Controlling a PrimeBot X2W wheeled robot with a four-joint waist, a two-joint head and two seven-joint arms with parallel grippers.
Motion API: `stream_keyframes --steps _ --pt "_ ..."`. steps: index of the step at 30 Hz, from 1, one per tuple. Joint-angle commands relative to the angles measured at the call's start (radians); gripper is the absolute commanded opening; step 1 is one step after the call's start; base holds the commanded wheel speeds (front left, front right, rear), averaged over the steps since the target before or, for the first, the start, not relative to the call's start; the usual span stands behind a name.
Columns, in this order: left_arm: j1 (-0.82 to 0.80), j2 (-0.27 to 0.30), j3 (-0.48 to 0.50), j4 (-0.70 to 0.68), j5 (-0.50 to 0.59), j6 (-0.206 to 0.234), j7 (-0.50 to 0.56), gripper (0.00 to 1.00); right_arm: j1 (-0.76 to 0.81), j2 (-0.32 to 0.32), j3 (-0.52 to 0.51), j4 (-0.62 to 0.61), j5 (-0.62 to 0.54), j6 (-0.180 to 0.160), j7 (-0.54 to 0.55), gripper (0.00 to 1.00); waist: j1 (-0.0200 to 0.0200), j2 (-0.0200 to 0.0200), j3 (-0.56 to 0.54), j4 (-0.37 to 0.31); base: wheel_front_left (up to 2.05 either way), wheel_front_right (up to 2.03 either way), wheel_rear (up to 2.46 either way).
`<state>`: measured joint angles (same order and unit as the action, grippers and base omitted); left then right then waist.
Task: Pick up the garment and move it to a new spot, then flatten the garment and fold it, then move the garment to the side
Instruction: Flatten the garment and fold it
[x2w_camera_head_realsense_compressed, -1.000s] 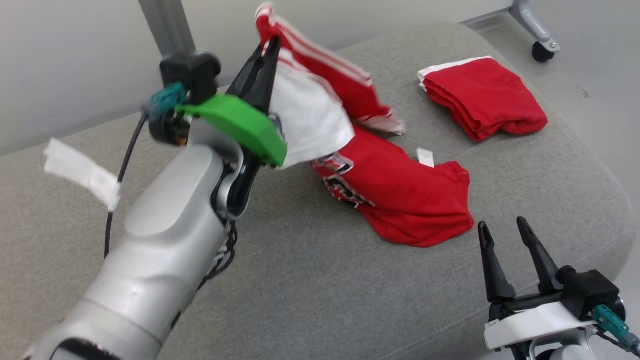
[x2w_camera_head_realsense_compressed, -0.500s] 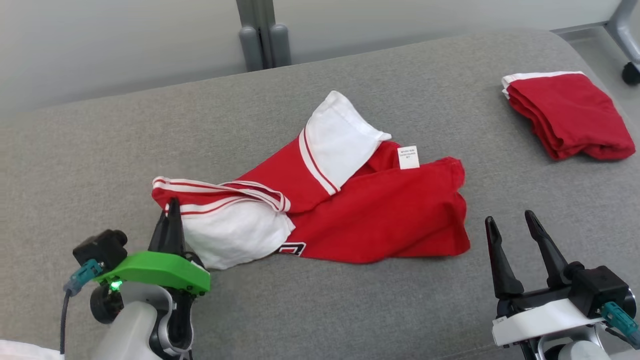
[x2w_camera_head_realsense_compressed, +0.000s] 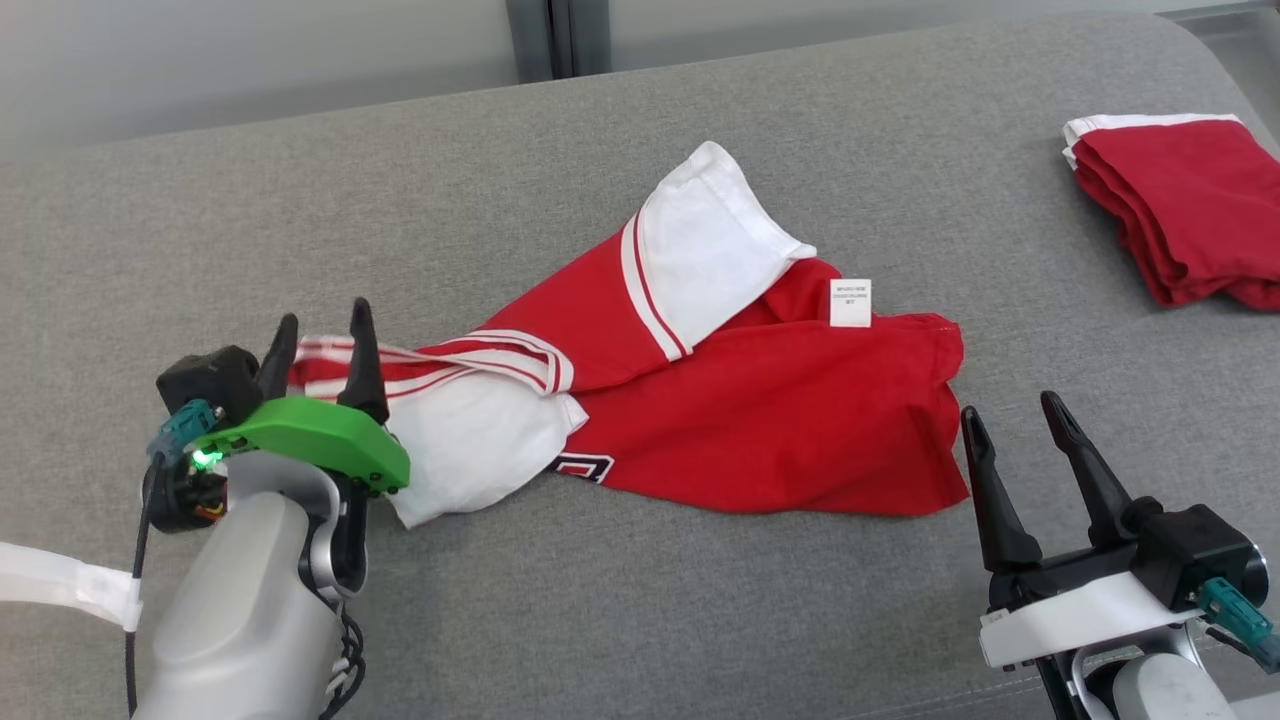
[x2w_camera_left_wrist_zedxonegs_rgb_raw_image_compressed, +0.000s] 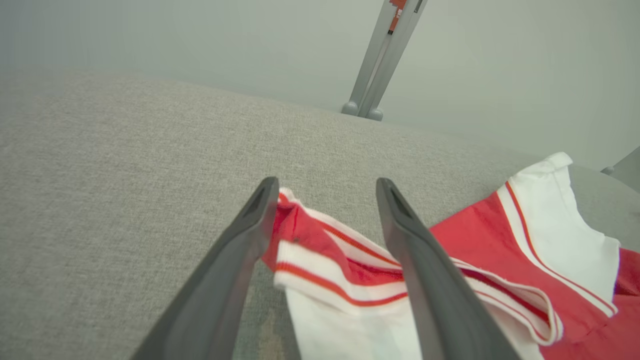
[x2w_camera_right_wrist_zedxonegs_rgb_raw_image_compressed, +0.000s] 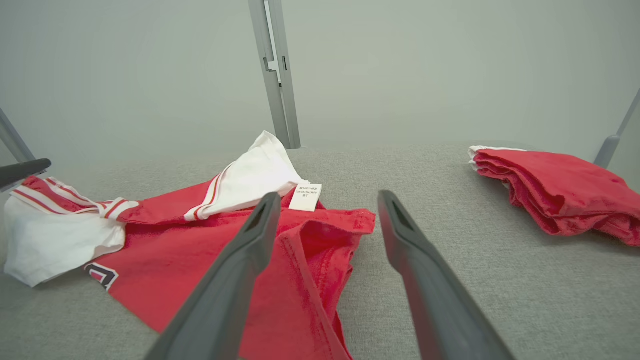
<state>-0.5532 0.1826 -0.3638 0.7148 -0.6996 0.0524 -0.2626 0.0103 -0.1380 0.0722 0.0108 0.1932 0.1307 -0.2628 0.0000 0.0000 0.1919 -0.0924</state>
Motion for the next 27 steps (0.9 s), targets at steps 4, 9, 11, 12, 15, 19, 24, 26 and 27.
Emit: stream_keyframes --steps 4,9,11,12,15,19,24,26,27 --pt "0.070 -0.009 0.117 -0.137 0.142 0.022 -0.002 1.00 0.007 0.003 -0.012 0.003 0.008 0.000 -0.003 1.00 0.0000 0.0000 0.007 -0.017 0.00 0.00 0.00" --pt "0.281 -0.057 0.235 -0.323 0.257 0.025 -0.002 1.00 0.025 0.013 -0.022 0.002 0.007 0.000 -0.003 1.00 0.0000 0.0000 -0.004 -0.020 0.00 0.00 0.00" --pt "0.375 -0.081 0.254 -0.376 0.277 0.013 -0.001 1.00 0.028 0.016 -0.024 0.002 0.005 0.000 -0.003 1.00 0.0000 0.0000 -0.011 -0.018 0.00 0.00 0.00" --pt "0.431 -0.094 0.250 -0.397 0.283 -0.008 -0.001 1.00 0.029 0.018 -0.025 0.002 0.005 0.000 -0.003 1.00 0.0000 0.0000 -0.014 -0.017 0.00 0.00 0.00" --pt "0.537 -0.109 0.203 -0.396 0.317 -0.055 -0.002 1.00 0.030 0.020 -0.029 0.000 0.008 0.000 -0.003 1.00 0.0000 0.0000 -0.017 -0.009 0.00 0.00 0.00" --pt "0.546 -0.115 0.150 -0.316 0.374 -0.067 -0.002 1.00 0.018 0.014 -0.021 -0.003 0.009 0.000 -0.003 1.00 0.0000 0.0000 -0.013 -0.003 0.00 0.00 0.00" --pt "0.466 -0.121 0.146 -0.205 0.399 -0.071 -0.001 1.00 0.005 0.002 -0.009 -0.006 0.007 0.000 -0.003 1.00 0.0000 0.0000 0.004 -0.005 0.00 0.00 0.00" --pt "0.432 -0.122 0.154 -0.172 0.405 -0.077 -0.001 1.00 0.001 -0.004 -0.007 -0.005 0.010 0.000 -0.003 1.00 0.0000 0.0000 0.011 -0.012 0.00 0.00 0.00" --pt "0.414 -0.123 0.155 -0.156 0.412 -0.080 -0.001 1.00 0.001 -0.008 -0.007 -0.006 0.009 0.000 -0.003 1.00 0.0000 0.0000 0.015 -0.015 0.00 0.00 0.00"
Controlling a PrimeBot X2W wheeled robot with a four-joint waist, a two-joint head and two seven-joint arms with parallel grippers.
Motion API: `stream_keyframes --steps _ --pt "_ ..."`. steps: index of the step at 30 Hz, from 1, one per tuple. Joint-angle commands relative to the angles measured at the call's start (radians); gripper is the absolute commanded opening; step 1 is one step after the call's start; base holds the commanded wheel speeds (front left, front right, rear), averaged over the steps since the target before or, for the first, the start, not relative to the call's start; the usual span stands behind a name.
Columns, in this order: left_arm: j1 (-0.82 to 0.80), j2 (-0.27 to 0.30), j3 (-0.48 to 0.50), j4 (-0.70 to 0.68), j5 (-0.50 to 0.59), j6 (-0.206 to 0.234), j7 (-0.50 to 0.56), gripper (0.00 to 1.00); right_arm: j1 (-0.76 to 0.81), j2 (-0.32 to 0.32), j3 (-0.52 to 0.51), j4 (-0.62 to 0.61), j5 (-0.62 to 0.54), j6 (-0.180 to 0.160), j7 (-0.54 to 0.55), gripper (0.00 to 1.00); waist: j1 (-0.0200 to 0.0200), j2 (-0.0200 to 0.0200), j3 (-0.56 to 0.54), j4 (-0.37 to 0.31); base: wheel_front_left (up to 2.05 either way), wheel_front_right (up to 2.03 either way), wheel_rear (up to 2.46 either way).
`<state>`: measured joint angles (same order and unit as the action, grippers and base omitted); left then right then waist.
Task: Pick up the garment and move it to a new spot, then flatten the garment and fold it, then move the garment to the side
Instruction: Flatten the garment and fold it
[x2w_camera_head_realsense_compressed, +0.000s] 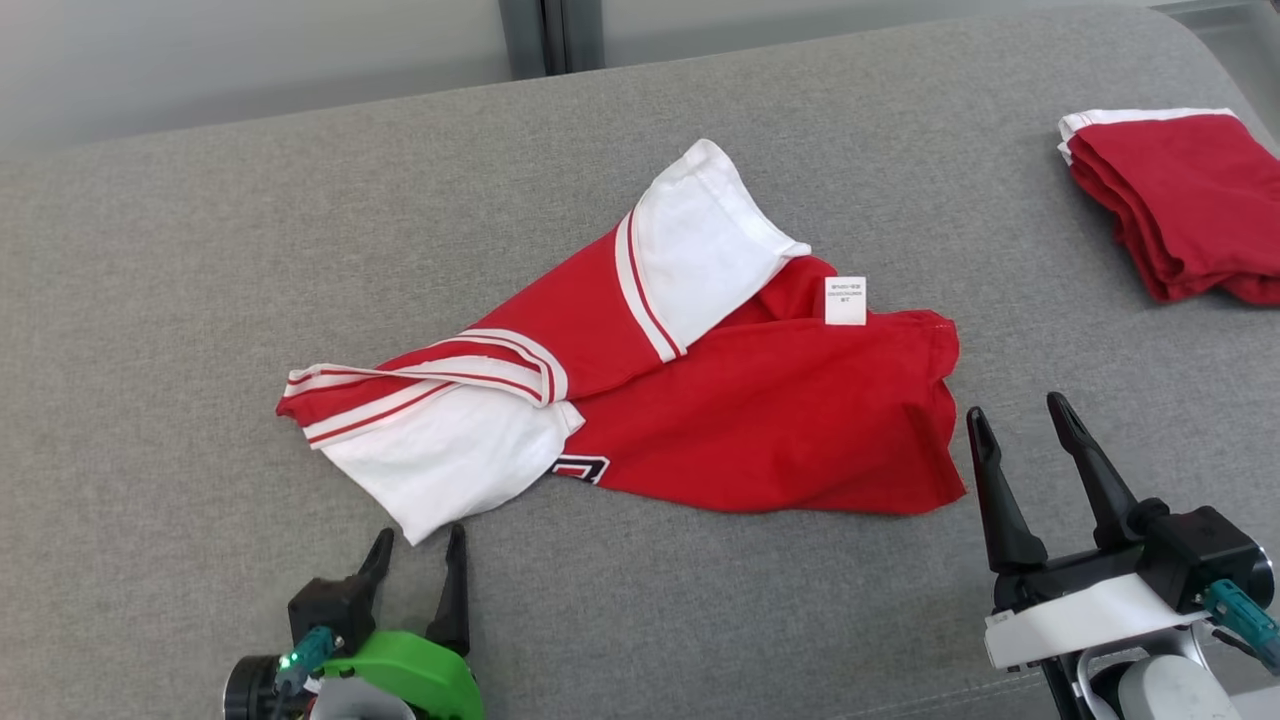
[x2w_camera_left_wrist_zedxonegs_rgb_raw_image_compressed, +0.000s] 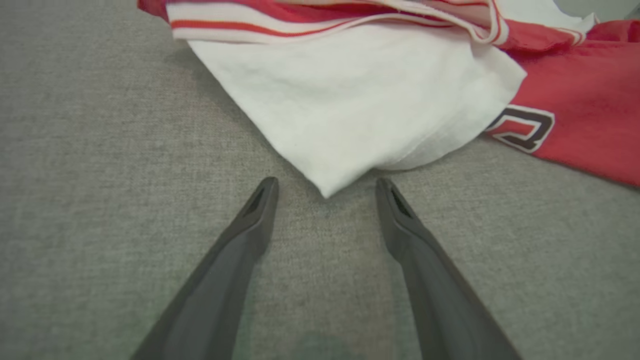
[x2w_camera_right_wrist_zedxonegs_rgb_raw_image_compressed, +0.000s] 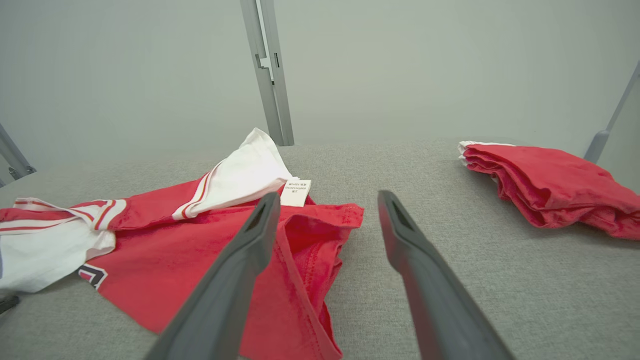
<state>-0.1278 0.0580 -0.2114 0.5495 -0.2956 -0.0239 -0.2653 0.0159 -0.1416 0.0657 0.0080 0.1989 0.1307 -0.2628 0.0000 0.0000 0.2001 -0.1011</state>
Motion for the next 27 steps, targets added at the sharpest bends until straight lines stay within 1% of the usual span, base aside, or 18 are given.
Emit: stream_keyframes --steps 1,4,5,6,7,11,17,21,22,23,25,27 --pt "-0.024 0.001 0.006 0.018 0.012 -0.009 0.002 1.00 -0.005 -0.006 -0.003 -0.003 0.004 0.000 -0.003 1.00 0.0000 0.0000 0.009 -0.009 0.00 0.00 0.00" --pt "-0.053 -0.002 0.018 0.039 0.021 -0.025 0.002 1.00 -0.005 -0.012 -0.005 -0.005 0.004 0.000 -0.003 1.00 0.0000 0.0000 0.016 -0.020 0.00 0.00 0.00" --pt "-0.056 -0.002 0.020 0.041 0.023 -0.033 0.002 0.91 -0.005 -0.013 -0.006 -0.005 0.004 0.000 -0.003 1.00 0.0000 0.0000 0.017 -0.023 0.00 0.00 0.00" --pt "-0.060 -0.003 0.021 0.037 0.029 -0.040 0.002 0.30 -0.004 -0.014 -0.007 -0.005 0.004 0.000 -0.003 1.00 0.0000 0.0000 0.018 -0.025 0.00 0.00 0.00" --pt "-0.060 -0.003 0.022 0.032 0.031 -0.046 0.002 0.00 -0.002 -0.015 -0.008 -0.005 0.004 0.000 -0.003 1.00 0.0000 0.0000 0.018 -0.025 0.00 0.00 0.00" --pt "-0.027 -0.006 0.015 0.014 0.029 -0.074 0.002 0.00 0.016 -0.014 -0.017 -0.005 0.003 0.000 -0.003 1.00 0.0000 0.0000 0.009 -0.018 0.00 0.00 0.00" --pt "0.033 -0.006 -0.009 -0.062 -0.016 -0.099 0.001 0.00 0.032 -0.012 -0.016 -0.004 0.002 0.000 -0.003 1.00 0.0000 0.0000 -0.018 0.026 0.00 0.00 0.00" --pt "0.070 -0.006 -0.089 -0.106 -0.090 -0.107 0.001 0.00 0.038 -0.017 -0.011 -0.001 0.007 0.000 -0.003 1.00 0.0000 0.0000 -0.038 0.063 0.00 0.00 0.00" --pt "0.074 -0.004 -0.125 -0.128 -0.132 -0.107 0.001 0.00 0.040 -0.018 -0.010 -0.001 0.008 0.000 -0.003 1.00 0.0000 0.0000 -0.043 0.073 0.00 0.00 0.00" --pt "0.078 0.010 -0.155 -0.151 -0.168 -0.107 0.001 0.00 0.040 -0.018 -0.010 -0.001 0.008 0.000 -0.003 1.00 0.0000 0.0000 -0.046 0.081 0.00 0.00 0.00" --pt "0.083 0.056 -0.198 -0.197 -0.241 -0.106 0.002 0.00 0.041 -0.018 -0.009 -0.002 0.006 0.000 -0.003 1.00 0.0000 0.0000 -0.052 0.095 0.00 0.00 0.00" --pt "0.076 0.093 -0.219 -0.247 -0.292 -0.106 0.003 0.00 0.041 -0.020 -0.008 -0.003 0.003 0.000 -0.003 1.00 0.0000 0.0000 -0.053 0.107 0.00 0.00 0.00"
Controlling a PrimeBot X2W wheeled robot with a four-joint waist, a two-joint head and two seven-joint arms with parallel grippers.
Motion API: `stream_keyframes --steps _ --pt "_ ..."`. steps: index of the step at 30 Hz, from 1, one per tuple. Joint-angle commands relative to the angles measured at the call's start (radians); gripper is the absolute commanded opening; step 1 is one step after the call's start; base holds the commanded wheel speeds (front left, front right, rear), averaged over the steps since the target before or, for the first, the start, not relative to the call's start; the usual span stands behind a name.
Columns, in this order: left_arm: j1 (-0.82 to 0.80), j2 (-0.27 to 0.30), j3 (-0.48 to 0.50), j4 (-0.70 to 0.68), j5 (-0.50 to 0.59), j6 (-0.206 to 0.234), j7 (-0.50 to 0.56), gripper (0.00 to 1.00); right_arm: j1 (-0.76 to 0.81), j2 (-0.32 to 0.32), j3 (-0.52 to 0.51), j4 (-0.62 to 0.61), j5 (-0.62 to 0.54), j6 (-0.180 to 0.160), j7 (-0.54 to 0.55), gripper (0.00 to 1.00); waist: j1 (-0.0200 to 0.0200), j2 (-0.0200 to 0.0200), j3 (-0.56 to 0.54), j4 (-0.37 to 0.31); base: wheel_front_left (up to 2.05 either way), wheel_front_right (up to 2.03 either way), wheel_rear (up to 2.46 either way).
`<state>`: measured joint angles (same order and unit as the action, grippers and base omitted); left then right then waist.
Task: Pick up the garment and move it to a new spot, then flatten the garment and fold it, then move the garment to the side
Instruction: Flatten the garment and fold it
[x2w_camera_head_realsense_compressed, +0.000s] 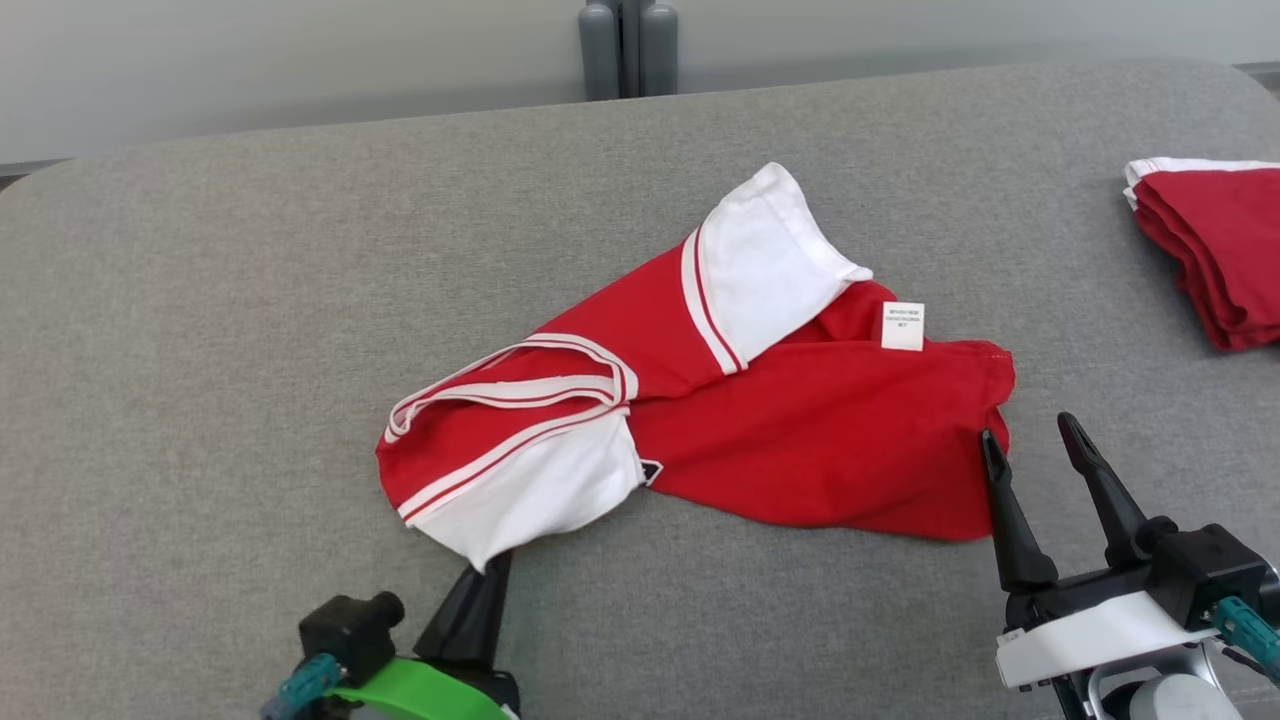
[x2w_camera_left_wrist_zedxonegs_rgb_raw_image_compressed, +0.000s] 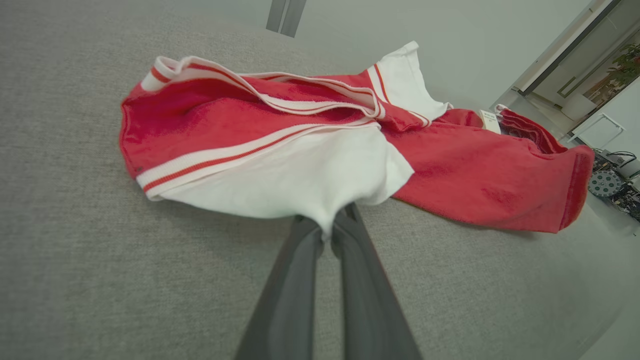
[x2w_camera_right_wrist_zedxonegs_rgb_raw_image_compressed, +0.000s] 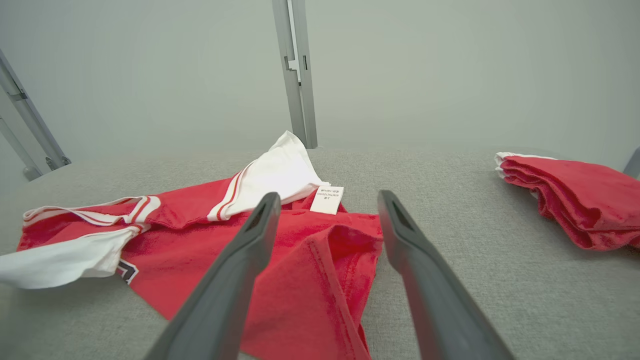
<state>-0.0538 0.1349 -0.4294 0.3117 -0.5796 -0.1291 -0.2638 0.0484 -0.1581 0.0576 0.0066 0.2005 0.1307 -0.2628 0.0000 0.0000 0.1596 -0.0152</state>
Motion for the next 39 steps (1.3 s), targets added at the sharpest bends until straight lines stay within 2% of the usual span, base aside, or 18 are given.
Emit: stream_keyframes --steps 1,5,11,17,21,24,30,35,36,37,39 --pt "-0.002 0.032 -0.001 -0.024 -0.022 -0.001 0.002 0.00 0.008 -0.006 0.002 -0.002 0.001 0.000 -0.003 1.00 0.0000 0.0000 -0.012 0.026 0.00 0.00 0.00" --pt "-0.016 0.087 0.036 -0.062 -0.057 -0.001 0.001 0.00 -0.011 -0.025 0.018 0.011 0.007 0.000 -0.003 1.00 0.0000 0.0000 -0.006 0.034 0.00 0.00 0.00" --pt "-0.039 0.121 0.106 -0.077 -0.052 0.008 0.000 0.00 -0.066 -0.095 0.026 0.075 0.094 0.000 -0.003 1.00 0.0000 0.0000 0.032 0.029 0.00 0.00 0.00" --pt "-0.065 0.145 0.155 -0.075 -0.006 0.022 0.000 0.00 -0.186 -0.223 0.071 0.187 0.232 0.000 -0.003 1.00 0.0000 0.0000 0.083 0.022 0.00 0.00 0.00" --pt "-0.083 0.144 0.168 -0.072 0.015 0.022 0.000 0.00 -0.296 -0.324 0.192 0.252 0.374 0.000 0.030 1.00 0.0000 0.0000 0.115 0.029 0.00 0.00 0.00" --pt "-0.097 0.139 0.168 -0.065 0.028 0.018 0.000 0.00 -0.365 -0.394 0.287 0.259 0.515 0.000 0.101 1.00 0.0000 0.0000 0.131 0.039 0.00 0.00 0.00" --pt "-0.115 0.123 0.160 -0.053 0.051 0.009 0.000 0.00 -0.442 -0.482 0.392 0.250 0.771 0.000 0.229 1.00 0.0000 0.0000 0.137 0.061 0.00 0.00 0.00" --pt "-0.122 0.112 0.160 -0.045 0.067 0.007 0.000 0.00 -0.444 -0.534 0.434 0.221 0.903 0.000 0.289 1.00 0.0000 0.0000 0.134 0.075 0.00 0.00 0.00" --pt "-0.121 0.110 0.161 -0.045 0.068 0.006 0.000 0.00 -0.443 -0.542 0.438 0.210 0.919 0.000 0.291 0.98 0.0000 0.0000 0.134 0.077 0.00 0.00 0.00" --pt "-0.121 0.108 0.163 -0.044 0.071 0.006 0.000 0.00 -0.439 -0.545 0.437 0.201 0.947 0.000 0.286 0.71 0.0000 0.0000 0.134 0.077 0.00 0.00 0.00" --pt "-0.120 0.104 0.167 -0.041 0.075 0.005 0.000 0.00 -0.433 -0.557 0.442 0.186 0.979 0.000 0.278 0.33 0.0000 0.0000 0.133 0.079 0.00 0.00 0.00"
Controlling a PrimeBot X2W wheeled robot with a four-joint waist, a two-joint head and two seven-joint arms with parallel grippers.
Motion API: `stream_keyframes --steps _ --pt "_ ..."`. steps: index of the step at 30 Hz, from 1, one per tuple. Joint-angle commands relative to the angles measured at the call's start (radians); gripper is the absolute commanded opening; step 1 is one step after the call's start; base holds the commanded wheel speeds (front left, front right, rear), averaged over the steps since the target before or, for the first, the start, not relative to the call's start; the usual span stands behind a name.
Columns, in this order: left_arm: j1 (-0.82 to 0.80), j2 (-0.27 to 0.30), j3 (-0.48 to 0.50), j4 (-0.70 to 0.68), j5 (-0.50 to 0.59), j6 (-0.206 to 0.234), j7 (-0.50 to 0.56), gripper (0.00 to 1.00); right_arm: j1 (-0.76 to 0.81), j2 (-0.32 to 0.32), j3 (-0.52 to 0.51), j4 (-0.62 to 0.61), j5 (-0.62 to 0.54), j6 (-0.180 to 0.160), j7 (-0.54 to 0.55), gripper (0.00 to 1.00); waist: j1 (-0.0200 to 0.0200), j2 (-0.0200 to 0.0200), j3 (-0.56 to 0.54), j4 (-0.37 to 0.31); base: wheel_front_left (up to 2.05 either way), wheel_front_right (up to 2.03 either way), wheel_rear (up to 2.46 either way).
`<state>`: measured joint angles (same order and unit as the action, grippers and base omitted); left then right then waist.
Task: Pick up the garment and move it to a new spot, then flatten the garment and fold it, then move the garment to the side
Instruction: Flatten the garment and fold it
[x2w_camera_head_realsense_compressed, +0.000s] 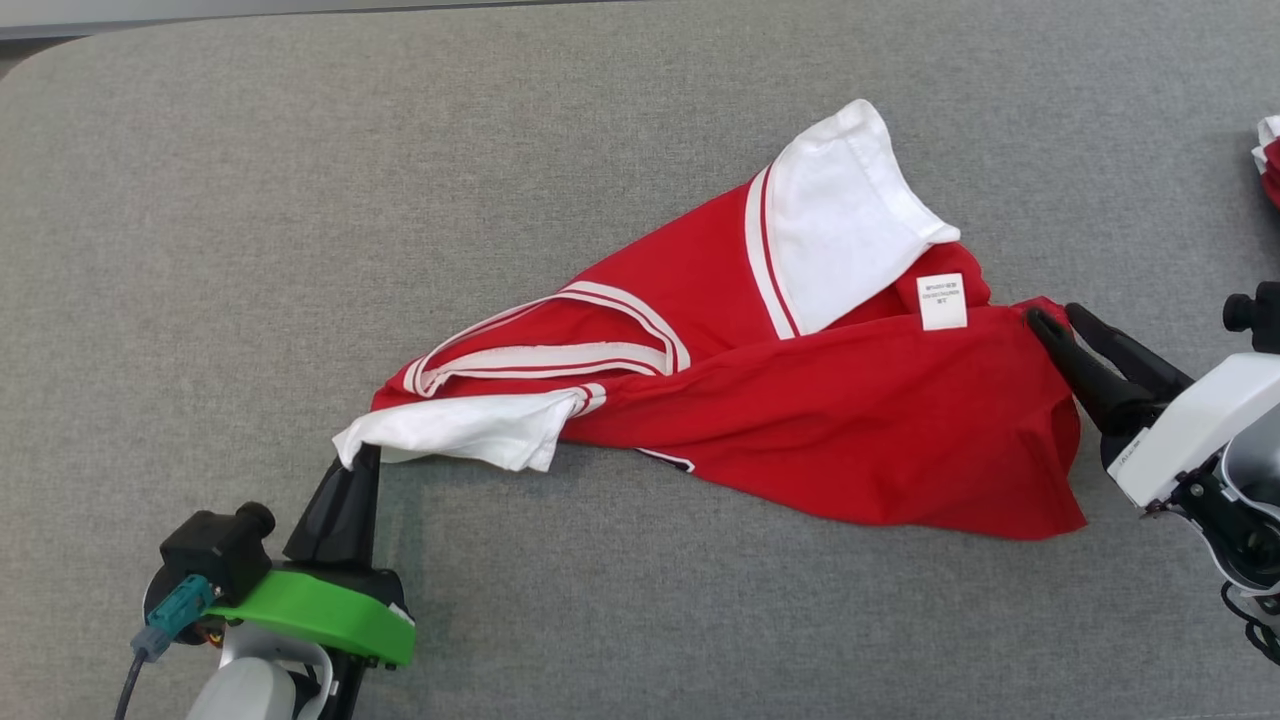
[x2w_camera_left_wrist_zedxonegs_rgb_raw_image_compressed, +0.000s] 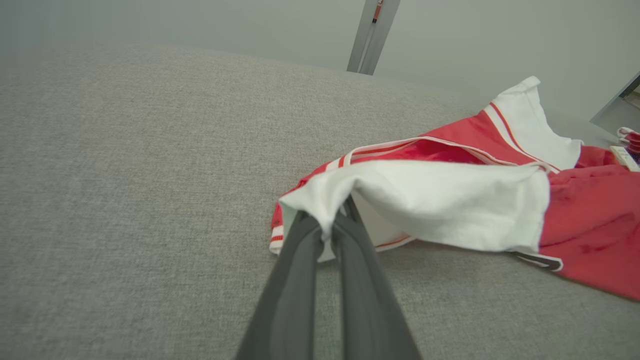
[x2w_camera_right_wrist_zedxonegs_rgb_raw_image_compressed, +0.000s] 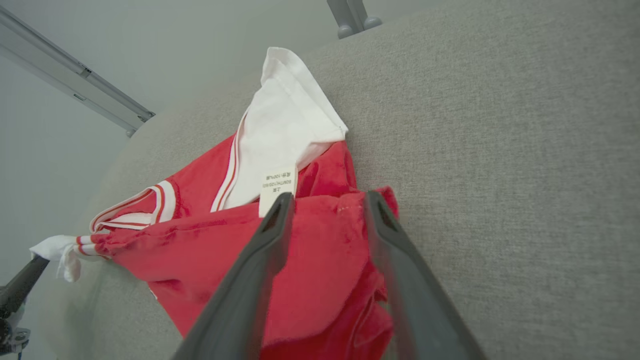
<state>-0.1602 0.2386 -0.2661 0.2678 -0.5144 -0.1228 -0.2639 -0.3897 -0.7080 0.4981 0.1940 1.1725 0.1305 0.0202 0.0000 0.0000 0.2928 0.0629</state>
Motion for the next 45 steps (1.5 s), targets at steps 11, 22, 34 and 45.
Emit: stream_keyframes --steps 11,22,34,45 --pt "-0.022 -0.015 0.028 -0.001 -0.001 -0.007 0.000 0.00 0.004 -0.080 0.057 -0.042 0.033 0.000 -0.050 0.00 0.0000 0.0000 -0.019 -0.003 0.00 0.00 0.00" --pt "-0.210 0.072 -0.001 -0.312 -0.382 -0.009 0.165 0.00 -0.060 -0.234 -0.077 -0.222 0.080 0.000 -0.215 0.00 0.0000 0.0000 -0.026 -0.034 0.00 0.00 0.00" --pt "-1.047 0.094 -0.041 -0.113 -0.466 0.035 0.555 0.00 -0.661 -0.161 -0.104 -0.049 -0.083 0.000 -0.180 0.00 0.0000 0.0000 0.212 -0.097 0.00 0.00 0.00" --pt "-1.604 -0.041 -0.084 0.357 -0.274 -0.005 0.149 0.00 -1.178 0.052 -0.091 0.352 -0.312 0.000 -0.284 0.00 0.0000 0.0000 0.382 -0.144 0.00 0.00 0.00"
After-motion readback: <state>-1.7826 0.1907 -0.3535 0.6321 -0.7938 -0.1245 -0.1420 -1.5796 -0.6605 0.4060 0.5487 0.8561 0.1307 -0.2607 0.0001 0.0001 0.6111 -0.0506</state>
